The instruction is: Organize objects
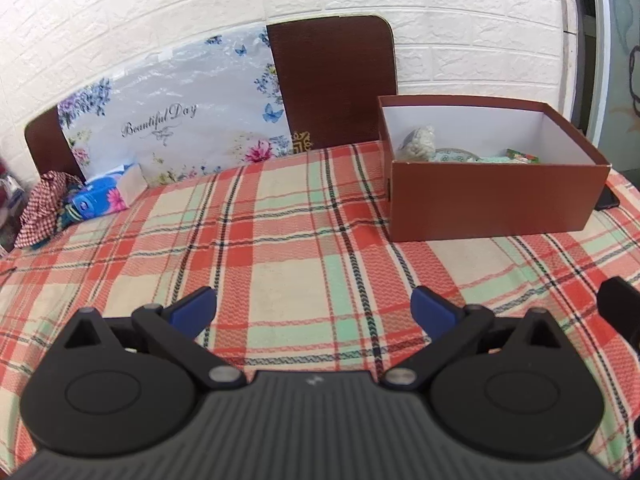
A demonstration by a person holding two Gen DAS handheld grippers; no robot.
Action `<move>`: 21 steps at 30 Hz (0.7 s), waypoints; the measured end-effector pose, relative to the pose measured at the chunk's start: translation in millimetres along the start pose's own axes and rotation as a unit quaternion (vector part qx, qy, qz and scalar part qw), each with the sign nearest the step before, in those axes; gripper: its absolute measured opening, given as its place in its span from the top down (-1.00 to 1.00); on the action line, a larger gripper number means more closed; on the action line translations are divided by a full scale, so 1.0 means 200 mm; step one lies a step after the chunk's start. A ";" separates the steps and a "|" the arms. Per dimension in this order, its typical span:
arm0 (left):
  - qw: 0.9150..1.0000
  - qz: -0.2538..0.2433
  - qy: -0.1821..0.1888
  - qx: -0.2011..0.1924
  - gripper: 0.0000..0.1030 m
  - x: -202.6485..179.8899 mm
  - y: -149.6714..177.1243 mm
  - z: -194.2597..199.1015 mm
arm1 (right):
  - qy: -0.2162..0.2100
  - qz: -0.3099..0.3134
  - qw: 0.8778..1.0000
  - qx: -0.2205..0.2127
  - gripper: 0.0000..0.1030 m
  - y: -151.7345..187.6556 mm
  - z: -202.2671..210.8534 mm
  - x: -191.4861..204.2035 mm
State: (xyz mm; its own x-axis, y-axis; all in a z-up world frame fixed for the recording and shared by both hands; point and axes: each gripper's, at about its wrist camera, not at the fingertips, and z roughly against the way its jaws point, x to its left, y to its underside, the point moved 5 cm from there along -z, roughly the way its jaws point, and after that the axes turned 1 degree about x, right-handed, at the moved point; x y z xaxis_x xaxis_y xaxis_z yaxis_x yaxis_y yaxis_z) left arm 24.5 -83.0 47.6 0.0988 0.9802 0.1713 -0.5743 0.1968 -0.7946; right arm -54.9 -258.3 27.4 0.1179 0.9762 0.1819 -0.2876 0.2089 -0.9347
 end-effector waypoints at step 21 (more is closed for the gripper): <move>0.999 -0.007 0.021 0.027 -1.00 -0.03 0.03 -0.01 | 0.005 -0.004 1.000 0.002 -0.96 0.02 0.02 0.00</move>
State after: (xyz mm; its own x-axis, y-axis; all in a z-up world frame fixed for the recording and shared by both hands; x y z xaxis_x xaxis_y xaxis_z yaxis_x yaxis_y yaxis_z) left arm 23.3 -88.1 40.7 0.1403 0.9775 0.1573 -0.6161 0.2106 -0.7590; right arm -59.3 -257.2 23.9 0.1294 0.9740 0.1859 -0.2908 0.2165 -0.9320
